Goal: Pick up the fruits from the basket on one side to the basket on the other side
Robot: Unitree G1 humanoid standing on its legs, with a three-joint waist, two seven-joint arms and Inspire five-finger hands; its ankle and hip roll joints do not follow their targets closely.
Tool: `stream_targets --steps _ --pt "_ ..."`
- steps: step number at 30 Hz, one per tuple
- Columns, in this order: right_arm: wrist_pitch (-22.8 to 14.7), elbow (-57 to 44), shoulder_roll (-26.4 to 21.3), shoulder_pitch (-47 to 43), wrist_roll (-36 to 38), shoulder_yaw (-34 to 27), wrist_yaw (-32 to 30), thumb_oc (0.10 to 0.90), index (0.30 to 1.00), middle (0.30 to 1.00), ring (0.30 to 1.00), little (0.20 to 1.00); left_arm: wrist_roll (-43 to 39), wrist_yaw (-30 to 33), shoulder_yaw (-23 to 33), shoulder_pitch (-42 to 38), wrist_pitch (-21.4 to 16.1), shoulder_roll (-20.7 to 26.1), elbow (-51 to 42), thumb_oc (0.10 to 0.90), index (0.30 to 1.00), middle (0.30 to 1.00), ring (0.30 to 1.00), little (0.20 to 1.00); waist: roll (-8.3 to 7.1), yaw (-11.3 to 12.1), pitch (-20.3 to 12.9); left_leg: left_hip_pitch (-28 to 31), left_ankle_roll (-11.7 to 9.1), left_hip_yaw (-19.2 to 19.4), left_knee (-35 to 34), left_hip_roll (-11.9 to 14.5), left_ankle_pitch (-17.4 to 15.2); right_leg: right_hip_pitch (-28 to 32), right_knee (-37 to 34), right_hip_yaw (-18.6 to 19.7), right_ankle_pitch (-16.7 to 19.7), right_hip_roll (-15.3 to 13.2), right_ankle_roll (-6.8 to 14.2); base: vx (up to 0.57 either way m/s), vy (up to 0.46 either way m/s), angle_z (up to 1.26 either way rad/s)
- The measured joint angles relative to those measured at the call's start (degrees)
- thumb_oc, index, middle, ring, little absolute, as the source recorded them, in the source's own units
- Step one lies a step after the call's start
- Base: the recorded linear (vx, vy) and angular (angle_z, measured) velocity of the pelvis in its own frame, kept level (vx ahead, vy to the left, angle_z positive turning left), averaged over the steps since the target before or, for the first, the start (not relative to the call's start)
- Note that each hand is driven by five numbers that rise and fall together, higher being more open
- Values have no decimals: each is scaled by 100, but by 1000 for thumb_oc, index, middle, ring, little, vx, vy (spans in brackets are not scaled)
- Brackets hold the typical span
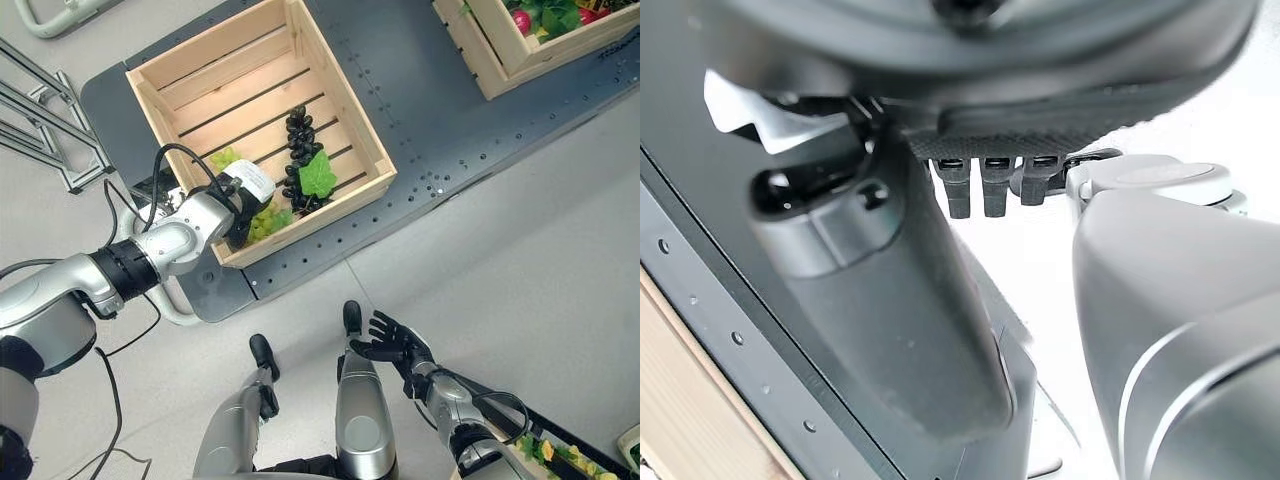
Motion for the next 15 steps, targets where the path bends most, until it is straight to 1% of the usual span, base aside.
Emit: stream_targets --steps 2,4,5,6,7,8,11,15 --pt "-2 7 9 -3 10 75 0 800 900 900 900 900 44 444 1 108 5 -80 284 800 900 900 900 900 -18 3 9 -6 -1 0 0 11 0 -3 -2 -5 4 9 -6 -15 -41 0" --pt "-26 35 50 -5 40 94 0 800 900 900 900 900 107 1081 6 319 -33 -213 752 800 900 900 900 900 -23 -2 8 -7 -3 5 -1 29 -2 -4 -3 -6 5 22 -11 -14 -36 0" --pt "-29 48 60 -13 41 97 0 800 900 900 900 900 108 1247 9 373 -57 -268 908 800 900 900 900 900 -25 7 9 -13 -4 6 -1 37 -1 -6 -3 -12 5 27 -14 -16 -36 1" --pt "-42 47 77 -31 42 105 0 800 900 900 900 900 134 1513 11 449 -63 -305 1075 800 900 900 900 900 -51 11 16 -24 -6 9 6 49 -1 -14 -3 -16 5 36 -20 0 0 0" --pt "-46 48 88 -45 43 112 0 800 900 900 900 900 212 1640 19 468 -69 -336 1180 800 900 900 900 900 -72 13 21 -26 -7 14 7 56 -2 -15 -4 -16 8 43 -24 0 0 0" --pt "-60 46 116 -71 52 129 -1 800 900 900 900 900 348 1872 50 489 -73 -429 1437 800 900 900 900 900 -125 13 21 -30 -15 25 12 70 -2 -21 -8 -11 12 58 -35 -13 -7 -4" --pt "-102 53 178 -150 205 137 -4 800 900 900 900 900 520 2161 50 502 -86 -556 1831 800 900 900 900 900 -254 9 21 -85 -28 70 24 93 1 -102 -5 10 20 86 -55 -27 -3 -8" --pt "-110 90 217 -180 207 142 -22 800 900 900 900 900 754 2326 51 519 -70 -747 2172 800 900 900 900 900 -283 -8 29 -120 -28 118 28 96 1 -145 -6 32 27 86 -58 -6 1 -1"
